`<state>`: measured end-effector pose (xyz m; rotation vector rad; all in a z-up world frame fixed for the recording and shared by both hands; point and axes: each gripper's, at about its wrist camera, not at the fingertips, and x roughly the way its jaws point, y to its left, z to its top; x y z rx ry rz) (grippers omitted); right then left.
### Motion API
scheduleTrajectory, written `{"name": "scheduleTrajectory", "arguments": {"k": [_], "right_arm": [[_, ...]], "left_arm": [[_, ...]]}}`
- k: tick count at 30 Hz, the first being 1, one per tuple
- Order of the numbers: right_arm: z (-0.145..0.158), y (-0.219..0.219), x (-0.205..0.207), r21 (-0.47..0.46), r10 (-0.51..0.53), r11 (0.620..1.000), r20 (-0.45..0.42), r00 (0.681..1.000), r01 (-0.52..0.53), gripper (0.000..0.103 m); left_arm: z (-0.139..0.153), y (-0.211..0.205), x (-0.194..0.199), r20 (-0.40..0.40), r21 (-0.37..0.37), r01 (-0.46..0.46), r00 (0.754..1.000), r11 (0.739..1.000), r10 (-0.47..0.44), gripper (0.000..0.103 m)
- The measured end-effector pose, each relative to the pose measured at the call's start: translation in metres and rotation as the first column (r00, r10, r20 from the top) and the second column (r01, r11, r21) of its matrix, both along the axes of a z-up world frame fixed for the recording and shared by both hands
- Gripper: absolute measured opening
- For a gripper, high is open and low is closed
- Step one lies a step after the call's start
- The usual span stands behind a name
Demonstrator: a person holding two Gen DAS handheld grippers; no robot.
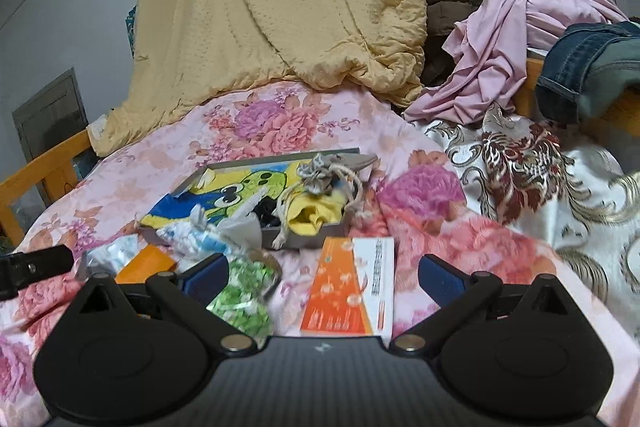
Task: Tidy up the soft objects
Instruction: 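Move both open tools back toward the remaining pile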
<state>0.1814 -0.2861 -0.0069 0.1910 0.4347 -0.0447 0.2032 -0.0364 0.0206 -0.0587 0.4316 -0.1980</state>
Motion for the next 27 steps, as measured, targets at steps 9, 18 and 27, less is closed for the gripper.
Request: {"name": "scheduleTrajectory", "arguments": {"k": [9, 18, 27], "right_arm": [[-0.005, 0.026, -0.032, -0.033, 0.021, 0.999, -0.007, 1.000, -0.021, 0.103], [-0.015, 0.060, -0.055, -0.122, 0.077, 0.989, -0.033, 0.996, -0.081, 0.103], [-0.021, 0.076, -0.058, -0.156, 0.123, 0.979, -0.046, 0.991, -0.129, 0.103]], "left_arm": [[-0.025, 0.029, -0.035, -0.029, 0.008, -0.018, 0.999, 1.000, 0.019, 0.101], [-0.045, 0.053, -0.064, -0.063, 0.012, -0.048, 0.997, 0.999, 0.049, 0.102], [-0.064, 0.059, -0.077, -0.100, 0.048, -0.042, 0.994, 0.998, 0.046, 0.102]]}}
